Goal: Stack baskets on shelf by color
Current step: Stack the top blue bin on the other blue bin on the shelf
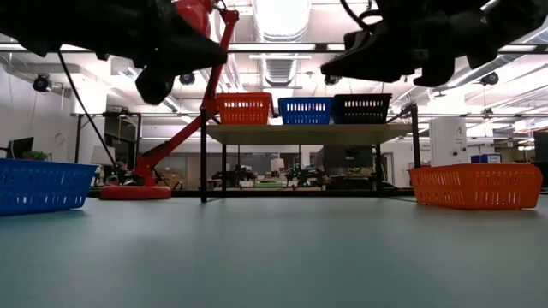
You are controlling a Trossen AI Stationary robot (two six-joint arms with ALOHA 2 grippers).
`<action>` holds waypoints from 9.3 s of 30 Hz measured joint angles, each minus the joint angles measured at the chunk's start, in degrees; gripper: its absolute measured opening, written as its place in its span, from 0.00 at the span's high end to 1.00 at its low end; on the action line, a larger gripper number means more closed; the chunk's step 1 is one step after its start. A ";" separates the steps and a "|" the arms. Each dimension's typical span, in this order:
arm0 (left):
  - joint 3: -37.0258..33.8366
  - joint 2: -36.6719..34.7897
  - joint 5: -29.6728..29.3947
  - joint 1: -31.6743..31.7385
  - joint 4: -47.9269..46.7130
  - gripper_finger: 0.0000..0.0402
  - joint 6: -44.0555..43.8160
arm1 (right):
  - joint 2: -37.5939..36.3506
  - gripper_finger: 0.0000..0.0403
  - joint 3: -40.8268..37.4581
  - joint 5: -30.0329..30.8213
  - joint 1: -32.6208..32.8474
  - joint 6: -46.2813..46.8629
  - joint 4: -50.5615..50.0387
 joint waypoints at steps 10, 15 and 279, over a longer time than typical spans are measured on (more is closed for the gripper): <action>17.27 5.21 3.64 -0.60 -59.78 0.94 -35.73 | -2.70 0.98 -0.03 0.00 0.00 -1.08 -4.45; 26.45 7.18 7.57 -0.68 -80.88 0.94 -40.35 | -5.33 0.98 -0.04 -0.02 0.11 4.59 -13.05; 29.60 11.52 17.87 -10.52 -60.52 1.00 20.04 | 27.10 0.51 39.25 -23.80 1.84 5.02 -31.48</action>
